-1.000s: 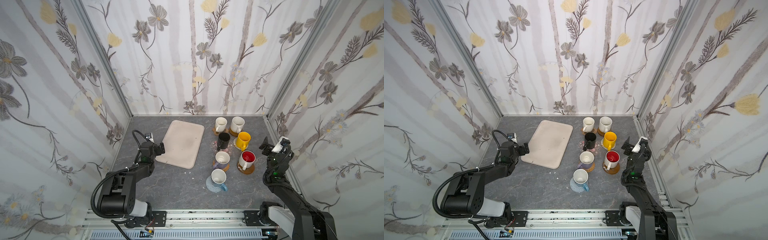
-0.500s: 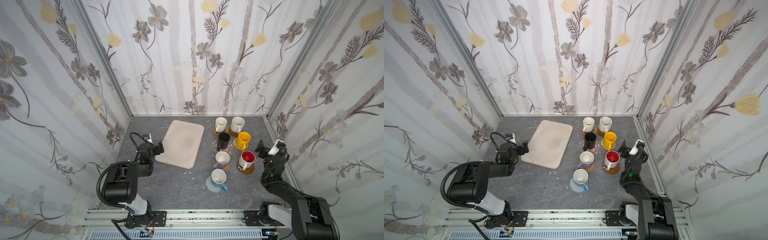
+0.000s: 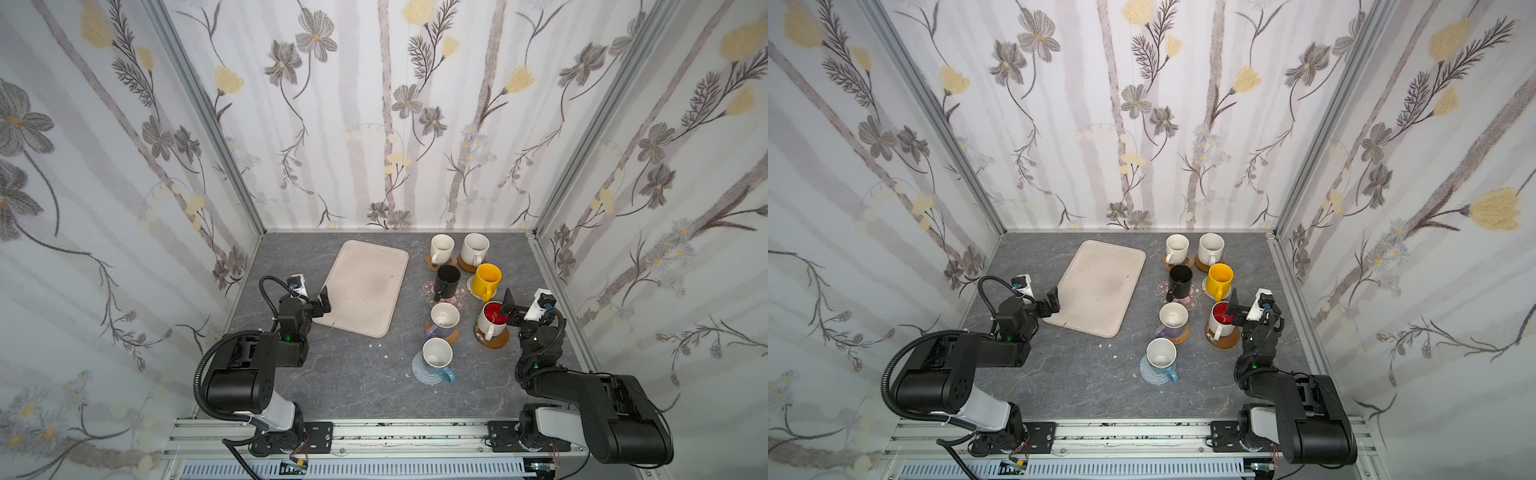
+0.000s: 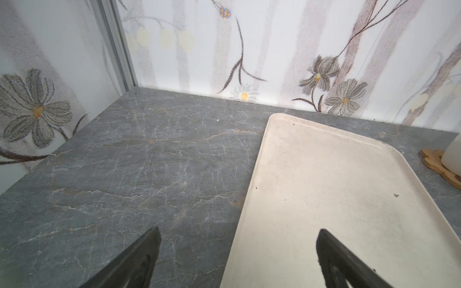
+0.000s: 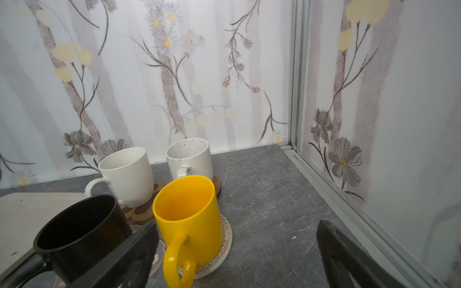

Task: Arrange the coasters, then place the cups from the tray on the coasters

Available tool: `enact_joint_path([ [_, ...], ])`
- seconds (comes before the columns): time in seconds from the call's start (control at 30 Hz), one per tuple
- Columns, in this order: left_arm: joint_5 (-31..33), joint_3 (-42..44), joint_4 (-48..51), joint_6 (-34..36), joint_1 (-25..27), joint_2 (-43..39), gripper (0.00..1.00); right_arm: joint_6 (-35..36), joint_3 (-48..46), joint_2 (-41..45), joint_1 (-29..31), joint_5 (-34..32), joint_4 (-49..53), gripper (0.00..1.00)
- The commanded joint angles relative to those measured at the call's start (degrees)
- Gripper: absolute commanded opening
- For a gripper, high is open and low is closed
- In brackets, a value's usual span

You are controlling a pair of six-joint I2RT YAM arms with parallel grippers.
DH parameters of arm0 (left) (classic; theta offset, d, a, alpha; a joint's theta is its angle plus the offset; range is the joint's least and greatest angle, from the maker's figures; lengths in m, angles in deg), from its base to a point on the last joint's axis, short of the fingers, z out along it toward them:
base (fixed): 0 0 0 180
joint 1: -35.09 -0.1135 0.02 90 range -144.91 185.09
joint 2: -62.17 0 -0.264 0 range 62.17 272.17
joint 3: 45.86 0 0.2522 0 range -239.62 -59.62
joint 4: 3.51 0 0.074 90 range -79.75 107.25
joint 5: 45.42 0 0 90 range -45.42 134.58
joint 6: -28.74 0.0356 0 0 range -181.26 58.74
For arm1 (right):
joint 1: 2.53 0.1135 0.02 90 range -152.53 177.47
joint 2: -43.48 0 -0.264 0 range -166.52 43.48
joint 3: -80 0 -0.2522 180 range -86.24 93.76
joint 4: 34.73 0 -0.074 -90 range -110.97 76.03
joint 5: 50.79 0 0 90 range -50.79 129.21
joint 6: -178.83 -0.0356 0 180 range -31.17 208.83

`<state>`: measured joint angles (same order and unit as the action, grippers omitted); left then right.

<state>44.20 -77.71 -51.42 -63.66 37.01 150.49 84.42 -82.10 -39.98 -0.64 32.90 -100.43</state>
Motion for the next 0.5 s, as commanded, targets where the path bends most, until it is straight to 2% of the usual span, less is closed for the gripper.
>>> enact_joint_path([
  [0.0,1.1,2.0,-7.3,2.1,0.6,-0.4,1.0,5.3,-0.8,-3.3,1.8,0.5,-11.8,1.0],
  [0.13,0.3,3.7,-11.3,2.6,0.9,0.6,1.0,5.9,0.4,-2.4,1.8,1.5,-8.2,1.0],
  [0.47,-2.4,4.7,-13.1,3.1,0.4,0.5,1.0,8.0,-0.5,-2.6,1.9,7.0,-9.9,1.0],
])
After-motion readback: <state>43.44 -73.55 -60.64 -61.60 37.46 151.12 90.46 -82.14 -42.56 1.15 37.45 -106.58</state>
